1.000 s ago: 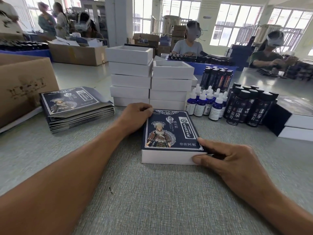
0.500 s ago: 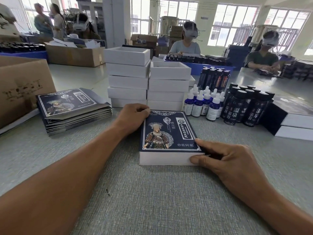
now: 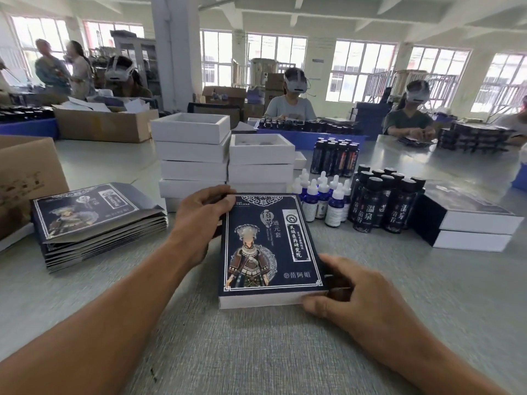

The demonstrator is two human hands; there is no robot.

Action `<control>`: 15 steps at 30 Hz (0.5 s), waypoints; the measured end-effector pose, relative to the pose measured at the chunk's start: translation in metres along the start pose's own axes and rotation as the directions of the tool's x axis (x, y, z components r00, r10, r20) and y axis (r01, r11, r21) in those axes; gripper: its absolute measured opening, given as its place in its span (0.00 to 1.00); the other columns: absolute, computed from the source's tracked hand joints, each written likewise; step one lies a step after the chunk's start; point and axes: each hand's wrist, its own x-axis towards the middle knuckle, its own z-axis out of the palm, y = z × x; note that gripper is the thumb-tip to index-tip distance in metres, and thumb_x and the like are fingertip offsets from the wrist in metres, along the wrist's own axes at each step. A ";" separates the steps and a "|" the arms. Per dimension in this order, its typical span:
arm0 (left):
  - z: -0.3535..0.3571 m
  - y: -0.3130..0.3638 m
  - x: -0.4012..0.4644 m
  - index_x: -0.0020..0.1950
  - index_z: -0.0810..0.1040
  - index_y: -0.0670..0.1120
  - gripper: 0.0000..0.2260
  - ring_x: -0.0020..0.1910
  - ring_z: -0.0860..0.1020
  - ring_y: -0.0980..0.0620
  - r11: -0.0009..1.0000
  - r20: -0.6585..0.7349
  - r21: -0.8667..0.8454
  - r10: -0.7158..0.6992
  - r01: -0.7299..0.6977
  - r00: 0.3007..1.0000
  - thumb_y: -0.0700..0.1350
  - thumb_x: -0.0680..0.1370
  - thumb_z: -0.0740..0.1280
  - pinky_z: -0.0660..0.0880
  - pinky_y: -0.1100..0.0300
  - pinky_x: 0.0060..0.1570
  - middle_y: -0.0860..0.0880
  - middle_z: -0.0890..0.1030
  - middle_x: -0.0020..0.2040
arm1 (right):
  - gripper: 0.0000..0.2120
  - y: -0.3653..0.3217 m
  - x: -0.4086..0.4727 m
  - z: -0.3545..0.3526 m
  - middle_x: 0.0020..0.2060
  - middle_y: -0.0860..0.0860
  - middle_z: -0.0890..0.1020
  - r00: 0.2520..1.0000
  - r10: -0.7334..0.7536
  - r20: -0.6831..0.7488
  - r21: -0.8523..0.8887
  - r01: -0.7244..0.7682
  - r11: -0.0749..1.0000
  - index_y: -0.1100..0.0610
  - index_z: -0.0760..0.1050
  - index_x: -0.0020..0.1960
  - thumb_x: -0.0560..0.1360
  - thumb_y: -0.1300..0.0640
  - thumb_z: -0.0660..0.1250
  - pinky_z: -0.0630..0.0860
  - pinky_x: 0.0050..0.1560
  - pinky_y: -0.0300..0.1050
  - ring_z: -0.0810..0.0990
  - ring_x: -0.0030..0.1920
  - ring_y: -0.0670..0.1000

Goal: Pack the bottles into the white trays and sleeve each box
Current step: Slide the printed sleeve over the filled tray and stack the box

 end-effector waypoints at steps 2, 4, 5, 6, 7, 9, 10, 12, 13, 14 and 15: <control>0.003 0.004 -0.002 0.55 0.84 0.49 0.07 0.45 0.85 0.52 0.999 0.014 -0.045 0.022 -0.022 1.000 0.41 0.77 0.71 0.83 0.56 0.44 0.50 0.86 0.49 | 0.22 -0.002 0.001 -0.002 0.52 0.25 0.79 0.999 0.009 0.047 0.087 -0.013 0.996 0.26 0.70 0.58 0.67 0.32 0.73 0.75 0.48 0.28 0.78 0.52 0.30; 0.006 0.009 -0.004 0.56 0.84 0.47 0.09 0.45 0.85 0.52 0.995 0.021 -0.090 0.035 -0.033 0.999 0.39 0.77 0.71 0.82 0.58 0.41 0.49 0.86 0.50 | 0.16 -0.003 0.003 -0.003 0.50 0.25 0.80 0.999 0.033 0.032 0.145 -0.037 0.989 0.25 0.71 0.54 0.68 0.30 0.69 0.75 0.43 0.26 0.79 0.50 0.30; 0.007 0.011 -0.005 0.56 0.83 0.46 0.09 0.45 0.85 0.51 0.994 0.025 -0.108 0.038 -0.035 0.999 0.39 0.77 0.71 0.82 0.57 0.42 0.48 0.86 0.50 | 0.12 -0.002 0.004 -0.003 0.48 0.26 0.80 0.999 0.050 0.020 0.155 -0.053 0.986 0.24 0.72 0.52 0.69 0.30 0.68 0.75 0.44 0.27 0.80 0.49 0.30; 0.008 0.012 -0.006 0.57 0.83 0.46 0.10 0.46 0.85 0.50 0.992 0.031 -0.121 0.040 -0.036 0.999 0.38 0.77 0.71 0.83 0.55 0.43 0.48 0.86 0.51 | 0.10 0.000 0.005 -0.003 0.48 0.27 0.82 0.998 0.067 0.020 0.169 -0.070 0.983 0.24 0.72 0.51 0.70 0.31 0.66 0.74 0.47 0.30 0.80 0.49 0.31; 0.009 0.013 -0.008 0.57 0.83 0.45 0.10 0.47 0.85 0.50 0.991 0.036 -0.130 0.042 -0.037 0.998 0.38 0.76 0.71 0.83 0.54 0.44 0.47 0.86 0.51 | 0.10 0.001 0.006 -0.003 0.48 0.30 0.83 0.997 0.078 0.029 0.192 -0.082 0.978 0.25 0.73 0.51 0.71 0.32 0.66 0.75 0.49 0.35 0.81 0.49 0.33; 0.013 0.015 -0.010 0.57 0.83 0.45 0.10 0.46 0.85 0.49 0.989 0.041 -0.141 0.047 -0.041 0.998 0.38 0.76 0.71 0.83 0.54 0.44 0.47 0.86 0.52 | 0.11 0.003 0.007 -0.003 0.48 0.34 0.84 0.995 0.092 0.040 0.235 -0.099 0.967 0.27 0.75 0.53 0.70 0.32 0.67 0.77 0.50 0.41 0.83 0.48 0.37; 0.014 0.016 -0.011 0.57 0.83 0.44 0.10 0.46 0.85 0.50 0.988 0.042 -0.148 0.052 -0.045 0.998 0.38 0.76 0.71 0.83 0.55 0.43 0.47 0.86 0.51 | 0.12 0.004 0.007 -0.004 0.48 0.36 0.85 0.995 0.092 0.044 0.252 -0.100 0.963 0.26 0.74 0.53 0.70 0.32 0.67 0.77 0.49 0.40 0.84 0.48 0.39; 0.017 0.018 -0.013 0.57 0.83 0.44 0.10 0.45 0.85 0.50 0.985 0.047 -0.164 0.061 -0.052 0.997 0.37 0.76 0.71 0.83 0.57 0.41 0.47 0.86 0.51 | 0.12 0.004 0.006 -0.006 0.48 0.37 0.85 0.994 0.098 0.048 0.286 -0.108 0.952 0.25 0.73 0.53 0.69 0.34 0.68 0.78 0.45 0.39 0.84 0.46 0.41; 0.018 0.019 -0.014 0.56 0.83 0.44 0.09 0.46 0.85 0.51 0.984 0.050 -0.171 0.066 -0.056 0.997 0.37 0.76 0.71 0.82 0.57 0.40 0.47 0.86 0.51 | 0.13 0.004 0.006 -0.007 0.48 0.38 0.85 0.993 0.109 0.049 0.299 -0.119 0.947 0.27 0.74 0.54 0.70 0.34 0.68 0.78 0.45 0.39 0.84 0.46 0.41; 0.019 0.020 -0.014 0.56 0.83 0.44 0.09 0.46 0.85 0.50 0.982 0.052 -0.178 0.071 -0.061 0.996 0.37 0.77 0.70 0.83 0.57 0.41 0.46 0.86 0.51 | 0.14 0.005 0.005 -0.008 0.48 0.38 0.85 0.991 0.121 0.050 0.309 -0.131 0.942 0.29 0.75 0.55 0.70 0.34 0.68 0.78 0.46 0.39 0.85 0.46 0.41; 0.021 0.021 -0.015 0.56 0.83 0.44 0.09 0.46 0.85 0.50 0.981 0.051 -0.184 0.076 -0.065 0.996 0.36 0.77 0.70 0.83 0.56 0.41 0.46 0.86 0.51 | 0.15 0.006 0.005 -0.008 0.48 0.38 0.85 0.990 0.132 0.050 0.316 -0.142 0.938 0.32 0.75 0.56 0.70 0.34 0.69 0.77 0.47 0.38 0.84 0.47 0.40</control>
